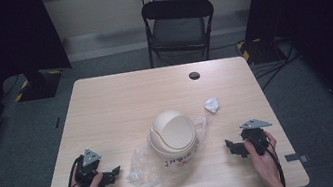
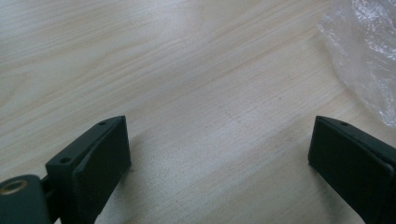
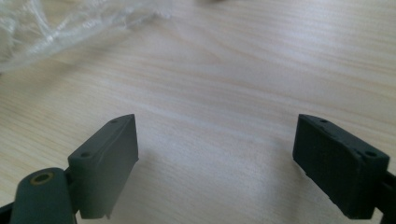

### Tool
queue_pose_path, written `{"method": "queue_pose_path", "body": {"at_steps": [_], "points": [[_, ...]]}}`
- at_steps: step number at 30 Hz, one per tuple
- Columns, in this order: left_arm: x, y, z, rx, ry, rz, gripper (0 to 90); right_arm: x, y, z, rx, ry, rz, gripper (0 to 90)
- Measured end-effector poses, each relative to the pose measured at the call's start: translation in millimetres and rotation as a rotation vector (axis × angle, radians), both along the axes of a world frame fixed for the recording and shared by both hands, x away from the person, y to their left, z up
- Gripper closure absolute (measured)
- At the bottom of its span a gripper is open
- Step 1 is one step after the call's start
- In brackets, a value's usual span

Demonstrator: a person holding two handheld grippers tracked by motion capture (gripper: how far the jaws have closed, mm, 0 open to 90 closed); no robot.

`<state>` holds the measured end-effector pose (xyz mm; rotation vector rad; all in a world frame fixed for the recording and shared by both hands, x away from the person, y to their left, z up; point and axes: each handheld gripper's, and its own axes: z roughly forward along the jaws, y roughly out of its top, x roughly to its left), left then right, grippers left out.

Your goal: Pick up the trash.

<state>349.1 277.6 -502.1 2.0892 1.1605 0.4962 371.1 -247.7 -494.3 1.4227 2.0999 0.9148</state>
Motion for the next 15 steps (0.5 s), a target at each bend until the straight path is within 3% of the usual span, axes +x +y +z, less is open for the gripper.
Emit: {"method": "queue_pose_path", "body": {"at_steps": [3,10,15], "points": [[0.4,1.3,-0.1,-0.004,-0.003,0.004,6.1,-0.7,1.8,5.8,0.009,-0.03,0.01,13.7],[2.5,3.9,0.1,0.0,-0.005,0.028,7.1,-1.4,10.5,13.2,0.029,-0.024,0.071,13.9],[2.5,3.5,-0.2,-0.006,-0.001,0.029,6.9,-5.0,17.5,24.6,0.052,-0.046,0.103,13.9]]}}
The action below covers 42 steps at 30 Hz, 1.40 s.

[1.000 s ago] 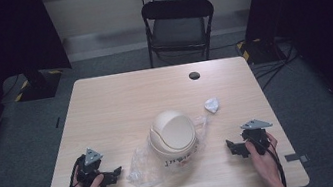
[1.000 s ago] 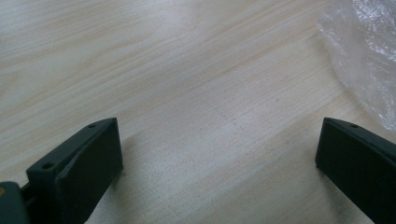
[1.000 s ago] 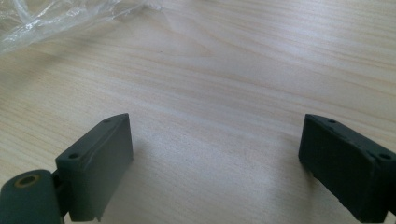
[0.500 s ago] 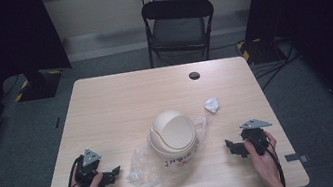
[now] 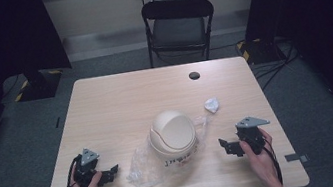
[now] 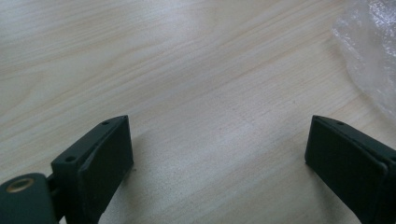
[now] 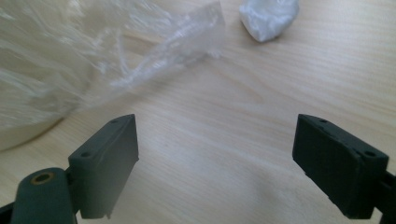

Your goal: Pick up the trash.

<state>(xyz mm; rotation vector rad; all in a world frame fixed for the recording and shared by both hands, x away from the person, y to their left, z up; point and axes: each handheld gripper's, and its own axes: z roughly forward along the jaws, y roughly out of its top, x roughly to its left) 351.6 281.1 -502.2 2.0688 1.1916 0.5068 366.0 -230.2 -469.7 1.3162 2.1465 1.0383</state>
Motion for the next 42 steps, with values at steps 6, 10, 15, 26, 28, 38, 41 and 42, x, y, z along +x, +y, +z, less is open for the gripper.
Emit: {"method": "queue_pose_path", "body": {"at_steps": [6,10,15,26,28,38,41,42], "points": [[0.5,0.5,0.2,0.004,0.0,-0.006,6.6,-2.2,12.5,18.6,0.038,-0.038,0.05,13.8],[0.4,0.5,0.2,0.004,0.0,-0.006,6.5,-3.1,24.6,30.2,0.061,-0.051,0.102,13.8],[0.4,0.5,0.2,0.004,0.0,-0.006,6.6,-5.3,36.8,42.5,0.083,-0.065,0.149,14.0],[0.4,0.5,0.2,0.003,0.001,-0.006,6.5,-21.5,56.0,82.3,0.15,-0.126,0.235,14.0],[0.4,0.5,0.2,0.003,0.0,-0.006,6.6,-19.8,60.6,86.5,0.156,-0.126,0.253,13.9],[0.4,0.4,0.1,0.001,0.002,-0.006,6.6,-7.7,92.0,91.4,0.166,-0.128,0.303,13.9],[0.4,0.5,0.2,0.003,0.001,-0.006,6.6,-2.1,94.3,86.9,0.161,-0.109,0.303,13.7],[0.4,0.5,0.2,0.003,0.001,-0.006,6.6,-0.1,94.4,84.7,0.162,-0.099,0.305,13.7]]}}
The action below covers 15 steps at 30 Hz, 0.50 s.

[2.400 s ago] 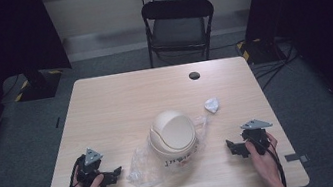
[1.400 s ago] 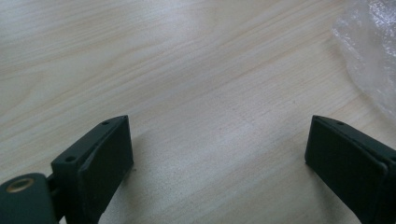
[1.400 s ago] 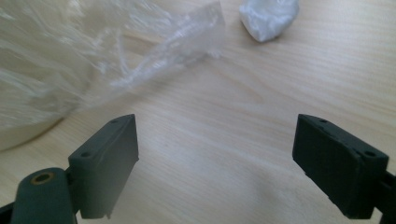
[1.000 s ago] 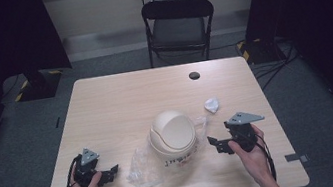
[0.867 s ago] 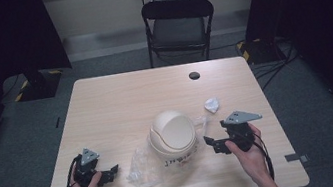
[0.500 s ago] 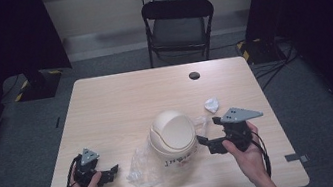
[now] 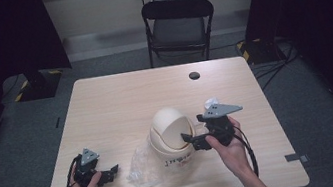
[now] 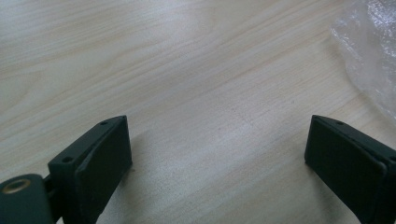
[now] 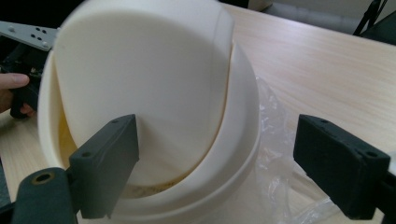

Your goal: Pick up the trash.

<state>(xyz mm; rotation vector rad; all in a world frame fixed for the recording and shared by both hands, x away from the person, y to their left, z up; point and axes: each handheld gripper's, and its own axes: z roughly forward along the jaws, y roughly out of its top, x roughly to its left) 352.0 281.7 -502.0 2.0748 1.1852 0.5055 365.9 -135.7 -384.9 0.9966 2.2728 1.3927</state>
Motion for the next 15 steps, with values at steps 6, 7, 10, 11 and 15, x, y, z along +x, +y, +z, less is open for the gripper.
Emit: {"method": "queue_pose_path", "body": {"at_steps": [6,7,10,11,15], "points": [[0.0,-0.1,-0.1,-0.002,0.001,0.0,6.6,8.2,4.1,-8.6,-0.019,0.021,0.008,13.2],[0.0,0.0,0.0,0.0,0.0,0.0,6.6,8.9,4.9,-9.1,-0.022,0.022,0.004,13.2],[0.0,0.0,0.0,0.0,0.0,0.0,6.6,12.5,6.9,-11.8,-0.029,0.034,0.0,13.4],[0.0,-0.1,-0.1,-0.003,0.002,0.0,6.6,13.6,7.7,-12.7,-0.033,0.035,-0.006,13.4],[0.0,0.0,0.0,-0.001,0.0,0.0,6.6,18.0,11.2,-15.6,-0.035,0.039,-0.011,13.6]]}}
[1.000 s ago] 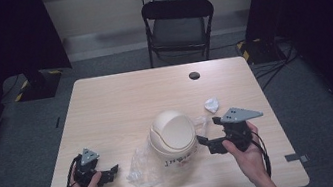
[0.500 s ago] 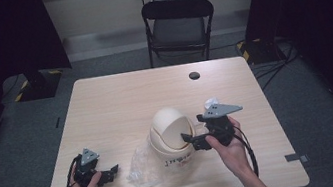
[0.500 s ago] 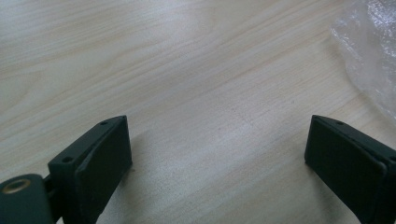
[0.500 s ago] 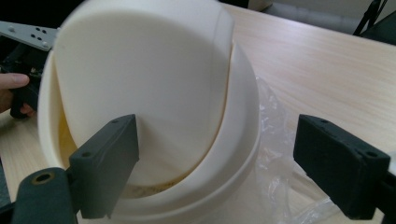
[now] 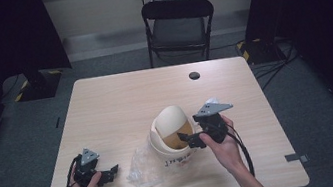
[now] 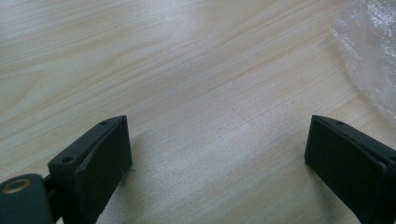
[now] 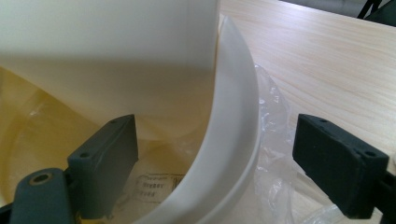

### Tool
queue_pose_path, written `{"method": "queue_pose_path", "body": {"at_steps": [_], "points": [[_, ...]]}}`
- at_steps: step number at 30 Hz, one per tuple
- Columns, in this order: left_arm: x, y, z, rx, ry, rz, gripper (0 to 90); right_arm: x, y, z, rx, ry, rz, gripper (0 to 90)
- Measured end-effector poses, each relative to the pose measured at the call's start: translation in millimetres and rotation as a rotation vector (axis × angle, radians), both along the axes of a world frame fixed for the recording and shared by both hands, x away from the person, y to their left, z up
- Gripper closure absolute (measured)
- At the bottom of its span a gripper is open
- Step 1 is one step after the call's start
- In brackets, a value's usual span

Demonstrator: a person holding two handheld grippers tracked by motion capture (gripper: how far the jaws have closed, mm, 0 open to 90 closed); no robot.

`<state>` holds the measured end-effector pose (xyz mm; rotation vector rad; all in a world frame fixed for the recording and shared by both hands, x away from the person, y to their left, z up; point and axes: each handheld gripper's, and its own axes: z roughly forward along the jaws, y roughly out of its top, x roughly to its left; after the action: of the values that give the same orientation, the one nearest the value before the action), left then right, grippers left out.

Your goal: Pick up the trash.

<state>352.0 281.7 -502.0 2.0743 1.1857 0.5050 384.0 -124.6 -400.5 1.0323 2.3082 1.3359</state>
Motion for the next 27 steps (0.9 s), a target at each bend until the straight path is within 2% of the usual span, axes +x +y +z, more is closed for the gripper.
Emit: {"method": "queue_pose_path", "body": {"at_steps": [7,14,23,27], "points": [[0.0,0.0,0.0,0.0,0.0,0.0,6.6,4.0,2.7,-3.5,-0.006,0.003,-0.006,13.8],[-0.1,0.0,0.0,0.0,0.0,0.0,6.6,3.5,2.7,-4.3,0.01,0.002,-0.003,14.2],[0.0,0.0,0.0,0.0,0.0,0.0,6.6,-3.1,-7.6,4.4,0.041,-0.015,-0.003,14.2],[0.0,0.0,0.0,0.0,0.0,0.0,6.6,-2.5,-14.6,7.3,0.043,-0.008,-0.022,14.3]]}}
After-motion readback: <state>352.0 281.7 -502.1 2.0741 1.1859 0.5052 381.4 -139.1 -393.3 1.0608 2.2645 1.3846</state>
